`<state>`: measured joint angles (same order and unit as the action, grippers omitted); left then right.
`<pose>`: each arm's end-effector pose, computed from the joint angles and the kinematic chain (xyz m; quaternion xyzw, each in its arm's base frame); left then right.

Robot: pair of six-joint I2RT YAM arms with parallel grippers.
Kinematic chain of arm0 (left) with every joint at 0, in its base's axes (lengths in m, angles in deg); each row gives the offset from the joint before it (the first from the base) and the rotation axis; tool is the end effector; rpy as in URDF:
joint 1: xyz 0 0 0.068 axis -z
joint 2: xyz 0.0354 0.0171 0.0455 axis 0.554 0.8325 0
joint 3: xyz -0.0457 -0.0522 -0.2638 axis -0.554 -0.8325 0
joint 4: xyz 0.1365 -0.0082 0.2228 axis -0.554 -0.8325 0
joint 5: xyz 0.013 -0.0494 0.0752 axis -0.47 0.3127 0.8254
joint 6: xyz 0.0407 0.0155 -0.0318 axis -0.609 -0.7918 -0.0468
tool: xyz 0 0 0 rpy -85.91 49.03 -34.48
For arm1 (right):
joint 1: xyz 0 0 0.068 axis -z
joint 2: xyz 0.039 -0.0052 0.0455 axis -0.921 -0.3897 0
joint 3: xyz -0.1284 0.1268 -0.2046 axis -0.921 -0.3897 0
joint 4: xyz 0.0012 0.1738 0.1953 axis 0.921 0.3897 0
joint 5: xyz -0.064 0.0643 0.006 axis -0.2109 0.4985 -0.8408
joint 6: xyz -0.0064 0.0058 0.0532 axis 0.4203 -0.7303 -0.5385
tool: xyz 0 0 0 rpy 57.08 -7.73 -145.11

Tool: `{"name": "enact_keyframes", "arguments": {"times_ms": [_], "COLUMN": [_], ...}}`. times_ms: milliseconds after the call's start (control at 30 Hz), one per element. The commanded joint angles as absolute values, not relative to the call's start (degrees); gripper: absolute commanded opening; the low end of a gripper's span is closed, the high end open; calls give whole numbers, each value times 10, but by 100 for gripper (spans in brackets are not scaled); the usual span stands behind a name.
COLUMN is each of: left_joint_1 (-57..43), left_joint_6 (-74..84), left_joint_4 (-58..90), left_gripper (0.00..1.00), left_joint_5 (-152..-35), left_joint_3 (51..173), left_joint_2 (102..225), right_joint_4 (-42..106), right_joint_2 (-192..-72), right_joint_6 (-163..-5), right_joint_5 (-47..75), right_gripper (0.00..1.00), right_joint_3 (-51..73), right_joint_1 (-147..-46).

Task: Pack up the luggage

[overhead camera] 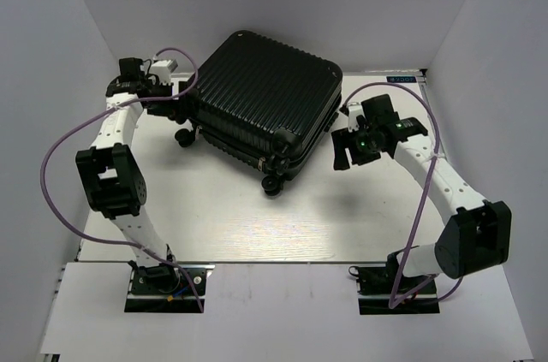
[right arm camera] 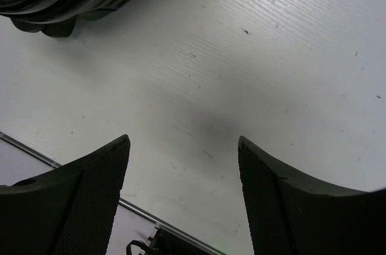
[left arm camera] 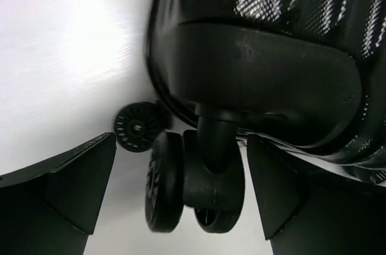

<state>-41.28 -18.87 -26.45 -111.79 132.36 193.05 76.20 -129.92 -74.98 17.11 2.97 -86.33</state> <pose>0.4031 0.0380 0.2902 0.1104 0.9187 -0.1606 0.3435 0.2650 0.1000 0.2927 -0.2043 0.9298 0.1361 0.2744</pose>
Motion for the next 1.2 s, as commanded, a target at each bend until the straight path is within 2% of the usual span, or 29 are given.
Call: {"name": "enact_keyframes", "arguments": {"times_ms": [0, 33, 100, 133, 200, 233, 333, 400, 433, 467, 567, 633, 733, 833, 867, 933, 1033, 1167], "left_joint_1": [-423, -423, -424, -423, -422, -422, -410, -397, -384, -380, -348, -322, -262, -192, -148, -96, -47, -11], "left_joint_6": [-212, -215, -208, -202, -190, -176, -152, -95, -70, -41, 49, 97, 142, 193, 230, 262, 271, 266], "left_joint_4": [-292, -299, -303, -303, -304, -298, -262, -213, -194, -176, -106, -108, -120, -142, -145, -115, -116, -139], "left_gripper": [100, 100, 86, 59, 25, 0, 0, 0, 0, 0, 0, 0, 0, 0, 0, 0, 0, 0], "left_joint_5": [-1255, -1263, -1280, -1285, -1289, -1299, -1274, -1214, -1191, -1154, -1075, -1063, -1006, -892, -866, -860, -808, -764], "left_joint_3": [1364, 1371, 1375, 1375, 1368, 1356, 1309, 1226, 1174, 1119, 1010, 970, 925, 875, 851, 800, 781, 781], "left_joint_2": [1933, 1937, 1945, 1946, 1945, 1942, 1901, 1838, 1819, 1800, 1700, 1663, 1613, 1555, 1531, 1482, 1440, 1425], "right_joint_4": [784, 788, 788, 788, 788, 788, 782, 777, 755, 745, 697, 699, 716, 684, 673, 636, 582, 513], "right_joint_2": [-1273, -1272, -1266, -1265, -1261, -1259, -1249, -1238, -1218, -1213, -1212, -1226, -1238, -1221, -1213, -1206, -1213, -1237], "right_joint_6": [-754, -756, -761, -763, -765, -766, -766, -765, -762, -762, -767, -765, -762, -831, -846, -897, -932, -921], "right_joint_5": [161, 161, 159, 160, 156, 151, 177, 208, 263, 291, 399, 428, 396, 277, 179, 133, -23, -93], "right_gripper": [74, 74, 72, 72, 72, 72, 71, 69, 68, 61, 53, 52, 52, 50, 48, 46, 39, 37], "right_joint_3": [24, 24, 15, 14, 8, 6, -14, -26, -42, -59, -71, -61, -44, -61, -74, -90, -93, -76], "right_joint_1": [-870, -872, -874, -876, -878, -882, -886, -890, -895, -900, -919, -933, -951, -953, -951, -950, -948, -944]}}
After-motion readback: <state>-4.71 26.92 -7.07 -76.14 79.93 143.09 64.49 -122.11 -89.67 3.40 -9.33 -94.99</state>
